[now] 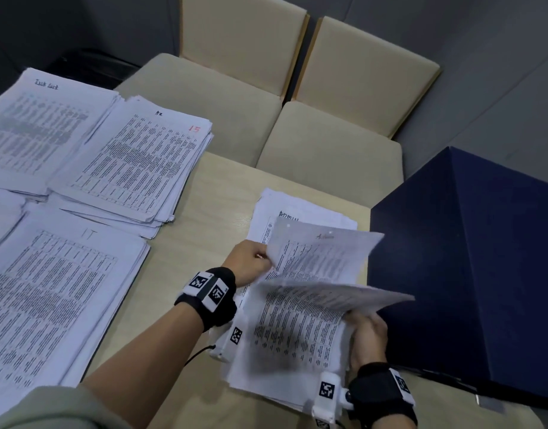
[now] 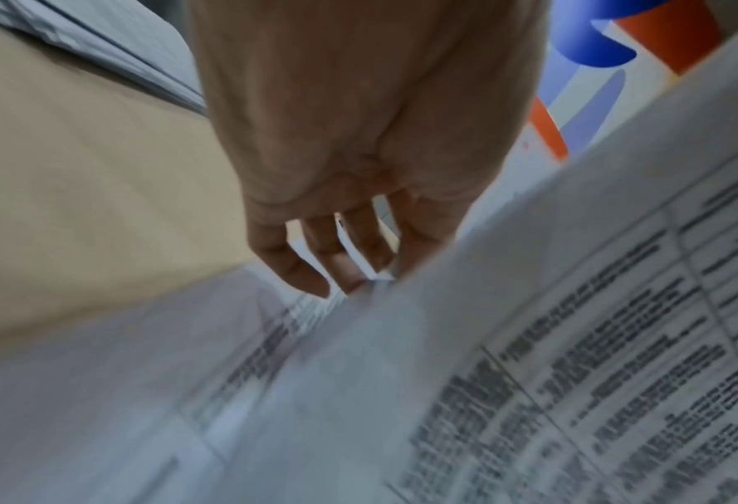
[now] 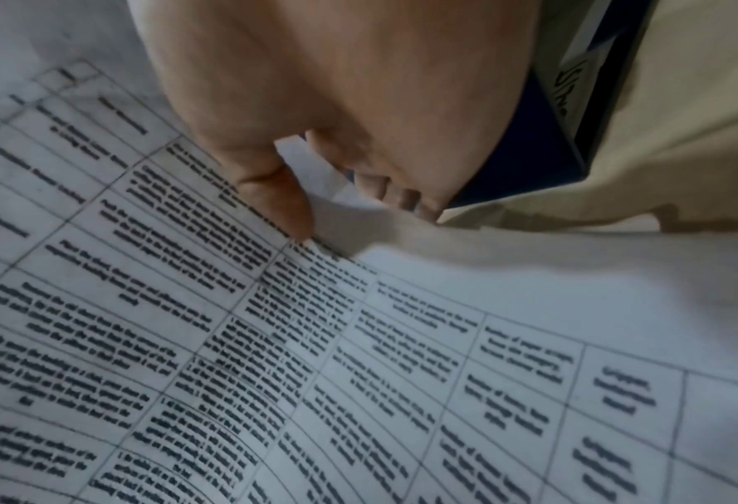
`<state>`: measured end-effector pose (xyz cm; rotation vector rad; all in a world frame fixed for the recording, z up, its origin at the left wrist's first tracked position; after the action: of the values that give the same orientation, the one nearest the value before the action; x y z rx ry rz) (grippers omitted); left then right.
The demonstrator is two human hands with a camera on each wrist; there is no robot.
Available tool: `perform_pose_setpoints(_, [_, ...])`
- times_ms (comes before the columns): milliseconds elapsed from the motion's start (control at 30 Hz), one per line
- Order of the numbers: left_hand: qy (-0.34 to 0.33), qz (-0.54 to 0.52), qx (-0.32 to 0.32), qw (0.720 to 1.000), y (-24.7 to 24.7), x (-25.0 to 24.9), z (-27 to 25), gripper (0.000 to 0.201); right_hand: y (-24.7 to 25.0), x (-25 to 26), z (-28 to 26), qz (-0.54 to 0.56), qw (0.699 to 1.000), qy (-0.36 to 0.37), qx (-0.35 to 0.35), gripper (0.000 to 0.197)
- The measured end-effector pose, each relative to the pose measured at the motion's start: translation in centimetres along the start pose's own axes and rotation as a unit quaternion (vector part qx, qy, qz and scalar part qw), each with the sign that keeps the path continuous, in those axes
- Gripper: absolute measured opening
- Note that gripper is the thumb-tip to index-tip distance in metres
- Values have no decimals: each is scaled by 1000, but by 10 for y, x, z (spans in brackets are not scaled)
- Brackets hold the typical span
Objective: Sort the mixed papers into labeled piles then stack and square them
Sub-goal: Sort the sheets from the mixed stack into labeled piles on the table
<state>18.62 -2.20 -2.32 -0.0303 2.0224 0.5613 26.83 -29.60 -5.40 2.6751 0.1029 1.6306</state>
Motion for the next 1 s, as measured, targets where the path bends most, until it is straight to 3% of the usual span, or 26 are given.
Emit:
perform_pose_setpoints(100, [-29,-47,18,998,9,-4,-1,24,0,17,-3,4,999,51,-3,12])
perform_pose_setpoints(167, [-57,-78,33,995,13,-14,-7,47,-4,21,-1,-3,997,78,11,16])
perform_pose_setpoints(233, [-44,-87,2,995,19,-14,-6,51,-7,19,-1,-2,997,80,6,15])
perform_pose_setpoints(333, [29,76,-135,987,33,7,5,25,-6,16,2,-4,997,72,-32,20])
perform_pose_setpoints(367, [58,145,-139,978,34,15,6,16,-7,17,2,-2,997,64,-36,25])
perform_pose_setpoints(467, [101,276,-61,954,20,30,9,41,-8,16,3,-13,998,49,-48,26])
perform_pose_setpoints(533, [81,275,-73,955,16,30,9,30,-7,9,1,3,997,37,-61,17])
perform_pose_setpoints(633, [53,270,-114,955,24,32,8,14,-14,14,-7,23,998,65,-1,26])
perform_pose_setpoints(800, [2,392,-130,911,44,23,-2,33,-17,12,-1,-8,999,-20,-24,13])
perform_pose_setpoints(833, [-15,397,-133,908,47,21,-4,34,-19,11,1,-16,999,-38,-32,18])
perform_pose_setpoints(900, [-47,336,-140,930,54,20,-6,29,-25,8,4,13,998,-49,-28,26])
perform_pose_setpoints(1000, [-52,119,-138,982,59,22,-11,16,-36,8,7,58,997,-44,-10,20])
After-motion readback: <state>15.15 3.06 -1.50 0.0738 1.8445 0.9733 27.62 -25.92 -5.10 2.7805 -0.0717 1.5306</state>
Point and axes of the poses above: each hand's wrist, its own z-axis towards the middle knuckle, its own y-axis out of the back of the hand, x = y × z, the point moved 4 cm from there along z, towards the middle knuckle, and after that the axes turned 4 degrees about z, right-handed, at the moved point
